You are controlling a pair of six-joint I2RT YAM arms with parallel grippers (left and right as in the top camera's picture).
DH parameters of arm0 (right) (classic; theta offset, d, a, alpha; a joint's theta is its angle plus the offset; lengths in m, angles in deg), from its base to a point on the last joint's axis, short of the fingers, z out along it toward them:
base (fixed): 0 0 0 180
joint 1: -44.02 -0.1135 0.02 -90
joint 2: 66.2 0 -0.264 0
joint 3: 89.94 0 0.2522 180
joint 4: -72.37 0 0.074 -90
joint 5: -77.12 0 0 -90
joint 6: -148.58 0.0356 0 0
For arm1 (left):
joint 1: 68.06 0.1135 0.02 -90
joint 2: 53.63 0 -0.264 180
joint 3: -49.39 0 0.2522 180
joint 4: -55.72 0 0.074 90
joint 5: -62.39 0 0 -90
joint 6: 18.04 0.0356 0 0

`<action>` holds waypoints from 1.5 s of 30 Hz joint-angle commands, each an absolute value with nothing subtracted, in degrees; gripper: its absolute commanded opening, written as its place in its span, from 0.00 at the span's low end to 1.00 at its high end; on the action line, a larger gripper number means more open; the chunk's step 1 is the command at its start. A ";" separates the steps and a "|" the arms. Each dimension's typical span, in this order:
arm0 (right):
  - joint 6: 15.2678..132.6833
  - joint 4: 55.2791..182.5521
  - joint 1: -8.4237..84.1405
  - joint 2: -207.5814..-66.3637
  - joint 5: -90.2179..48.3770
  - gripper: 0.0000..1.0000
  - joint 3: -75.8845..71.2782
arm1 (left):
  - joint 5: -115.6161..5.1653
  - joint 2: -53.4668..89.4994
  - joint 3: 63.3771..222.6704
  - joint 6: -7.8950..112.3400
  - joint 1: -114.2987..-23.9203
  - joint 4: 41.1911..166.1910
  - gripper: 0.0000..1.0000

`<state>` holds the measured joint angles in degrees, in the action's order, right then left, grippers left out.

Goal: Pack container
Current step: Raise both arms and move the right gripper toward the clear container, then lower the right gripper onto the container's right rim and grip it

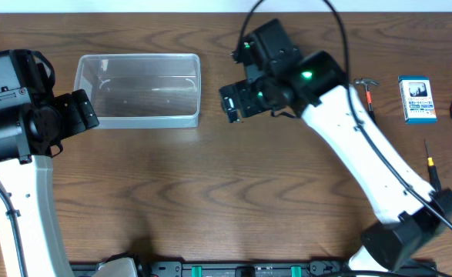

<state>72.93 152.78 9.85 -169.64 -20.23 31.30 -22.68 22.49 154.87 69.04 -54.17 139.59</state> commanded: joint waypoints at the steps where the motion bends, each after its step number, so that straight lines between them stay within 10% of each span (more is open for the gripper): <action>1: 73.76 153.83 8.36 -172.22 -18.42 0.99 32.46 | -22.00 22.35 155.74 69.57 -53.86 140.29 0.98; 22: 86.65 158.92 5.56 -195.10 -17.19 0.99 64.26 | -22.00 22.35 155.74 69.57 -53.86 142.45 0.98; 45: 94.94 157.66 3.01 -202.90 -10.75 0.99 65.03 | -22.00 22.35 155.48 69.57 -53.86 146.00 0.98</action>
<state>93.78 158.05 3.55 -202.34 -10.83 63.65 -22.68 22.49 154.87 69.02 -54.17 145.62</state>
